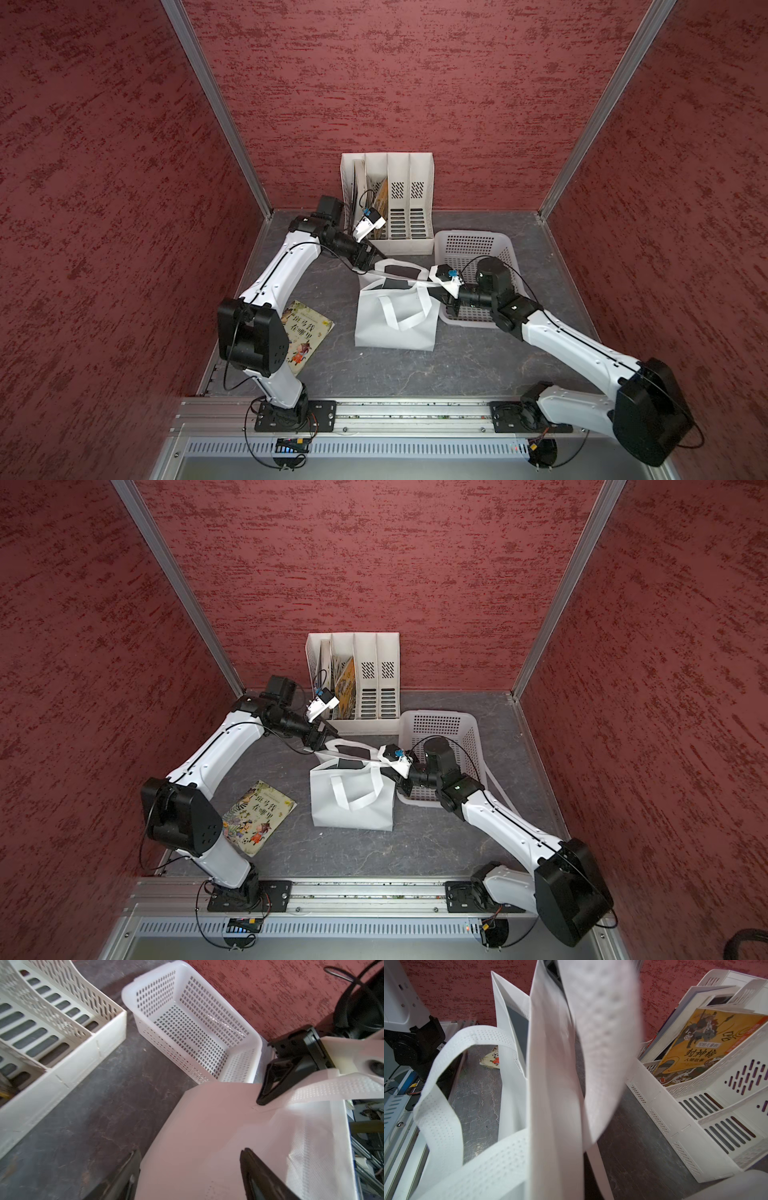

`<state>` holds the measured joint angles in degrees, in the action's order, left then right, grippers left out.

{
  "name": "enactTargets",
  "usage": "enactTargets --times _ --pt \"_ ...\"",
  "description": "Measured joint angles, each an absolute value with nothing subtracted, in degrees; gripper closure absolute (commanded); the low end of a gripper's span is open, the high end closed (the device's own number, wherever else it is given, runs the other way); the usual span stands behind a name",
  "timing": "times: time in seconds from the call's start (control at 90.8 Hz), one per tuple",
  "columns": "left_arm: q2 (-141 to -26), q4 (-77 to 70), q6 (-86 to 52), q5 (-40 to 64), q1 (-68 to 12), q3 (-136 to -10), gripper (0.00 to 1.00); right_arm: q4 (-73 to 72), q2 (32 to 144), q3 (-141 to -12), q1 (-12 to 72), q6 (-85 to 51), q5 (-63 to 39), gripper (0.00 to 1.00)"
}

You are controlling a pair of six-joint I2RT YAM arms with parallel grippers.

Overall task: Place the ice pack in the delivery bag
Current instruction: Close the delivery bag at the center of the board.

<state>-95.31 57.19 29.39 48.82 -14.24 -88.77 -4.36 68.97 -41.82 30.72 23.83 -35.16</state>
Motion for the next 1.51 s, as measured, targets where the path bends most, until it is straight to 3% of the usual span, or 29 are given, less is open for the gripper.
enactTargets --times 0.507,0.76,0.948,1.036,1.19,1.355,1.41,1.51 --pt "-92.49 59.13 25.91 46.33 -16.45 -84.01 0.15 -1.63 72.07 -45.58 32.58 23.35 -29.5 1.0" --pt "-93.71 60.69 24.27 45.21 -17.15 -85.78 0.09 0.19 72.25 -46.89 32.8 22.22 -28.18 0.71" --pt "-94.65 61.8 23.79 44.31 -19.11 -87.26 0.08 -0.62 72.62 -47.22 32.8 19.99 -28.71 0.66" --pt "-95.07 62.15 23.55 43.81 -19.7 -87.42 0.08 -1.69 73.58 -47.22 32.8 18.61 -29.1 0.72" --pt "-95.77 63.0 22.39 42.44 -20.16 -88.51 0.08 -2.24 74.72 -47.31 32.88 17.34 -28.95 0.99" --pt "-96.53 64.82 19.42 41.41 -20.27 -92.42 0.06 -1.8 74.78 -47.46 33.28 17.58 -27.66 1.0" --pt "-96.55 65.17 18.2 41.47 -20.29 -93.41 0.06 -1.8 74.78 -47.46 33.32 17.61 -27.31 0.94" --pt "-96.55 65.52 16.19 41.71 -20.34 -94.26 0.06 -1.89 74.65 -47.46 33.34 17.61 -26.57 0.72"
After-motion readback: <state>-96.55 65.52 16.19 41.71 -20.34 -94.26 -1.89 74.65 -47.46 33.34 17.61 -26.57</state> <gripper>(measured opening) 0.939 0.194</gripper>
